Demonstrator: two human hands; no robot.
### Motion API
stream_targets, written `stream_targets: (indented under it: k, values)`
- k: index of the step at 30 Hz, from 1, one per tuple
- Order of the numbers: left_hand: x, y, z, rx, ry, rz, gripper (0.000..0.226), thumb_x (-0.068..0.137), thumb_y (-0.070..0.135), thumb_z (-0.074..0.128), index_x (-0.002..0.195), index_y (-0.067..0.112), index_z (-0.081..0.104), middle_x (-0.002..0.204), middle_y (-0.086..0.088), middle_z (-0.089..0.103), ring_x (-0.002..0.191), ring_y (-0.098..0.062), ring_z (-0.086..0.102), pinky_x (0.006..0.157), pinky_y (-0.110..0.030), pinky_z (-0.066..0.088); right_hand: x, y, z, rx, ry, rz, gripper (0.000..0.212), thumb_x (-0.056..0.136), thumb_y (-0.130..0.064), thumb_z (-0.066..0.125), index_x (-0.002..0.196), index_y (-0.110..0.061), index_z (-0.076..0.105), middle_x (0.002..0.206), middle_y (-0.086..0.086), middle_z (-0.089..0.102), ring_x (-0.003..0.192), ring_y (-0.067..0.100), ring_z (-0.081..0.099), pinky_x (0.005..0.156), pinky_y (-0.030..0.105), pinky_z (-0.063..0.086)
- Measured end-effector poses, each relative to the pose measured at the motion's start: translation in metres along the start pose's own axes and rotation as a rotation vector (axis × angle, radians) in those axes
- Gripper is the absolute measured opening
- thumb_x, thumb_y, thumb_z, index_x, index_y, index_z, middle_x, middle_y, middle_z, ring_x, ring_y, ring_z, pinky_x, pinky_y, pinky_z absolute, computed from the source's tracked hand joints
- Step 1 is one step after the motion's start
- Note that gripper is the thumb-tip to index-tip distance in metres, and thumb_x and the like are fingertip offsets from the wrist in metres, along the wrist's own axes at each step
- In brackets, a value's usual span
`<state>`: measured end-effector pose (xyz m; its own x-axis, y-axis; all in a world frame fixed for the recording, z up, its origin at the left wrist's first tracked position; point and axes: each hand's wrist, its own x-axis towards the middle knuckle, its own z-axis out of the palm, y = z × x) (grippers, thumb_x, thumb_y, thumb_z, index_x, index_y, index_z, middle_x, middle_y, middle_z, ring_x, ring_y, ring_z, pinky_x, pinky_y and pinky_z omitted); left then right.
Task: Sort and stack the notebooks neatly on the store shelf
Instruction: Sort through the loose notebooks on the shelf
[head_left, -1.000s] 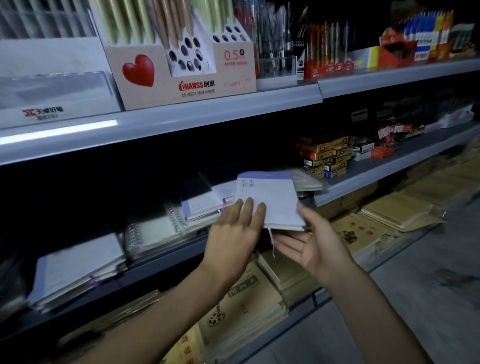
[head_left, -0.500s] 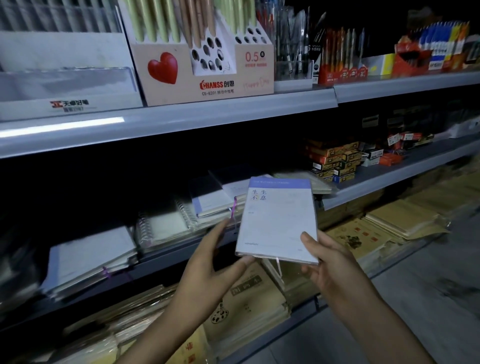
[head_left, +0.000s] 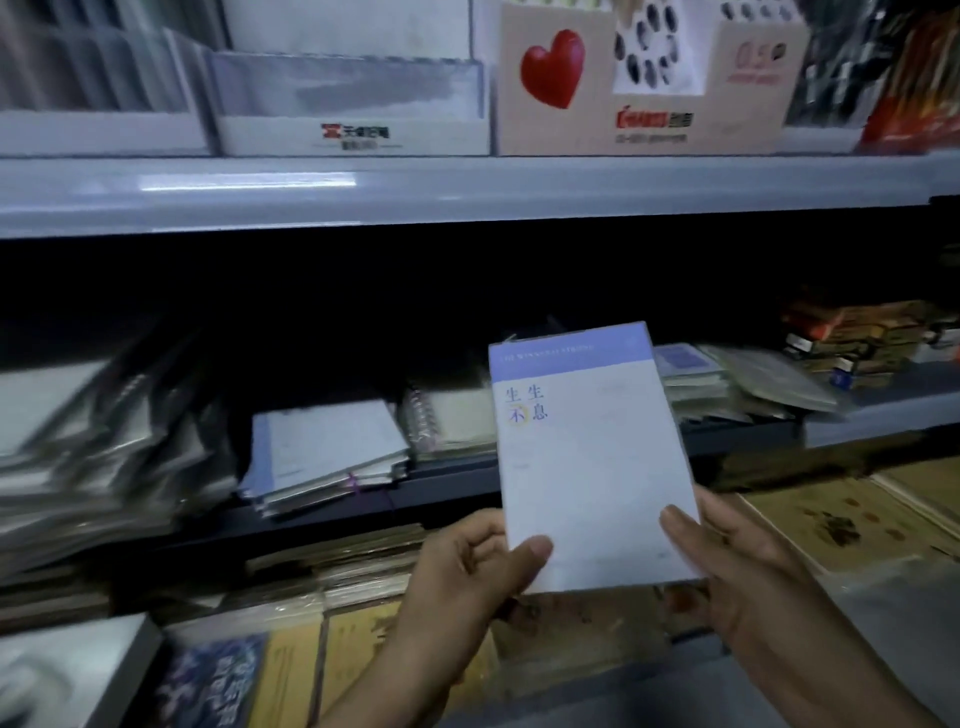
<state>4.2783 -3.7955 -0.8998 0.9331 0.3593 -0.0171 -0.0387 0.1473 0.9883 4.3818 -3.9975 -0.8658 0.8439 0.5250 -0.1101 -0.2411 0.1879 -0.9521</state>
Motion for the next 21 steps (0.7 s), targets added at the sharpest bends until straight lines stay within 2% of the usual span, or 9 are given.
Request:
stream_targets:
  k: [4, 5, 8, 10, 13, 15, 17, 19, 21]
  values:
    - [-0.005, 0.005, -0.028, -0.009, 0.098, 0.051, 0.017, 0.097, 0.018, 0.072, 0.11, 0.009, 0.077, 0.092, -0.021, 0.075, 0.074, -0.018, 0.065, 0.063, -0.027, 0.047, 0.013, 0.009, 0.034, -0.022, -0.029, -0.03, 0.03, 0.093, -0.017, 0.06, 0.121, -0.023, 0.068, 0.111, 0.003, 0.078, 0.091, 0.022, 0.077, 0.055, 0.031, 0.059]
    - [-0.007, 0.006, -0.035, -0.026, 0.122, 0.063, 0.017, 0.097, 0.017, 0.072, 0.11, 0.007, 0.077, 0.09, -0.021, 0.075, 0.073, -0.021, 0.064, 0.062, -0.026, 0.048, 0.016, 0.011, 0.043, -0.045, -0.047, -0.043, 0.032, 0.091, -0.019, 0.061, 0.123, -0.023, 0.068, 0.112, 0.002, 0.078, 0.095, 0.022, 0.077, 0.06, 0.032, 0.06]
    - [-0.015, 0.012, -0.056, -0.042, 0.203, 0.116, 0.016, 0.097, 0.013, 0.071, 0.109, 0.004, 0.075, 0.092, -0.021, 0.077, 0.072, -0.022, 0.066, 0.062, -0.025, 0.05, 0.022, 0.019, 0.07, -0.143, -0.068, -0.12, 0.04, 0.085, -0.029, 0.063, 0.124, -0.025, 0.068, 0.112, -0.002, 0.078, 0.1, 0.021, 0.076, 0.084, 0.048, 0.06]
    - [-0.02, 0.016, -0.07, -0.044, 0.237, 0.154, 0.015, 0.098, 0.012, 0.07, 0.111, 0.006, 0.075, 0.089, -0.014, 0.079, 0.071, -0.019, 0.07, 0.063, -0.024, 0.052, 0.024, 0.024, 0.087, -0.21, -0.099, -0.178, 0.033, 0.089, -0.026, 0.063, 0.122, -0.029, 0.068, 0.112, -0.005, 0.078, 0.102, 0.019, 0.075, 0.089, 0.05, 0.061]
    - [-0.025, 0.021, -0.086, -0.031, 0.316, 0.22, 0.017, 0.099, 0.01, 0.069, 0.114, 0.012, 0.075, 0.081, -0.004, 0.077, 0.066, -0.01, 0.067, 0.062, -0.02, 0.051, 0.027, 0.031, 0.113, -0.252, -0.174, -0.23, 0.038, 0.098, -0.008, 0.059, 0.128, -0.032, 0.063, 0.114, -0.009, 0.077, 0.102, 0.015, 0.075, 0.078, 0.036, 0.064]
    - [-0.027, 0.025, -0.095, -0.037, 0.398, 0.269, 0.019, 0.1, 0.009, 0.066, 0.117, 0.014, 0.074, 0.085, 0.0, 0.08, 0.071, -0.008, 0.072, 0.063, -0.018, 0.053, 0.032, 0.04, 0.13, -0.32, -0.205, -0.271, 0.046, 0.101, -0.004, 0.055, 0.136, -0.034, 0.056, 0.115, -0.008, 0.076, 0.095, 0.019, 0.075, 0.069, 0.029, 0.06]
    - [-0.026, 0.028, -0.103, 0.009, 0.488, 0.324, 0.02, 0.102, 0.012, 0.065, 0.119, 0.019, 0.072, 0.092, 0.001, 0.081, 0.082, -0.012, 0.076, 0.069, -0.023, 0.06, 0.042, 0.05, 0.147, -0.345, -0.22, -0.291, 0.05, 0.103, -0.003, 0.053, 0.144, -0.03, 0.051, 0.111, 0.001, 0.076, 0.078, 0.03, 0.073, 0.057, 0.031, 0.057]
    - [-0.021, 0.03, -0.112, 0.089, 0.57, 0.38, 0.02, 0.103, 0.016, 0.064, 0.121, 0.021, 0.071, 0.085, -0.002, 0.078, 0.073, -0.015, 0.071, 0.067, -0.026, 0.058, 0.053, 0.057, 0.164, -0.339, -0.229, -0.315, 0.052, 0.104, -0.003, 0.052, 0.149, -0.027, 0.045, 0.111, 0.004, 0.075, 0.069, 0.033, 0.068, 0.053, 0.033, 0.055]
    - [-0.014, 0.036, -0.121, 0.155, 0.646, 0.43, 0.021, 0.105, 0.019, 0.062, 0.123, 0.021, 0.071, 0.076, -0.002, 0.074, 0.065, -0.014, 0.065, 0.061, -0.025, 0.053, 0.063, 0.059, 0.179, -0.321, -0.229, -0.36, 0.054, 0.104, -0.006, 0.053, 0.152, -0.027, 0.041, 0.113, 0.0, 0.073, 0.065, 0.03, 0.066, 0.05, 0.031, 0.053]
